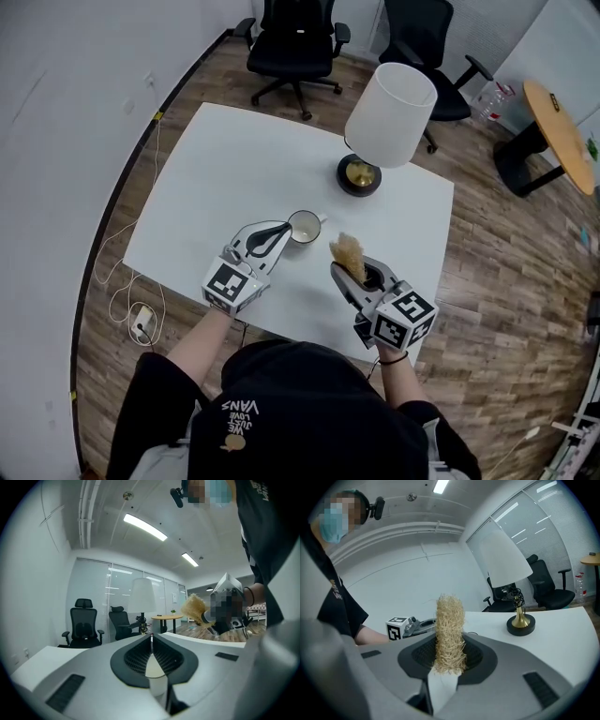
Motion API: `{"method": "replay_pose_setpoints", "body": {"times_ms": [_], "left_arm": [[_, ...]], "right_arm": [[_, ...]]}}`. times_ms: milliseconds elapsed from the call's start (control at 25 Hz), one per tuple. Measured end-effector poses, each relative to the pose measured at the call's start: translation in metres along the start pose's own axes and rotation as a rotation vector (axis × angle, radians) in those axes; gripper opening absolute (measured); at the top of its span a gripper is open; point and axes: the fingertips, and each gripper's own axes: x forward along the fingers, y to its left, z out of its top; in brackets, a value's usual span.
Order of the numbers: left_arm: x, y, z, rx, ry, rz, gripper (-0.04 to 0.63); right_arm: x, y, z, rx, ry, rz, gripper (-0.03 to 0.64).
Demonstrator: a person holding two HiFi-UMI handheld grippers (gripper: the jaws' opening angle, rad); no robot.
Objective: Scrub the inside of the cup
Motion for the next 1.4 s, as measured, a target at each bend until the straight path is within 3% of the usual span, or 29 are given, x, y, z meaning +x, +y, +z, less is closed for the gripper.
{"method": "replay_pose_setpoints", "body": {"times_ms": [240, 360, 480, 640, 920, 1400], "left_arm": [[0.012, -0.001, -0.026, -0.014, 0.046, -0.059, 0.034], [0.017, -0.005, -0.035, -0.045, 0.049, -0.091, 0.124], [0.022, -0.007, -0.039, -0.065, 0.047, -0.121, 0.259], [0.028, -0.012, -0.046, -0.058, 0.075, -0.152, 0.337], [0.042, -0.006, -0.073, -0.052, 0.105, -0.144, 0.383], [0.066, -0.01, -0.103, -0.087, 0.139, -0.184, 0.396]], "right_arm": [[0.003, -0.006, -0.003, 0.007, 0.009, -0.009, 0.094], [0.003, -0.009, -0.003, 0.007, 0.014, -0.016, 0.094], [0.006, -0.009, -0.003, 0.008, 0.016, -0.017, 0.094], [0.008, -0.007, -0.004, 0.008, 0.02, -0.009, 0.094], [0.007, -0.011, -0.007, 0.005, 0.027, -0.015, 0.094], [0.005, -0.021, -0.013, 0.013, 0.063, -0.033, 0.094]]}}
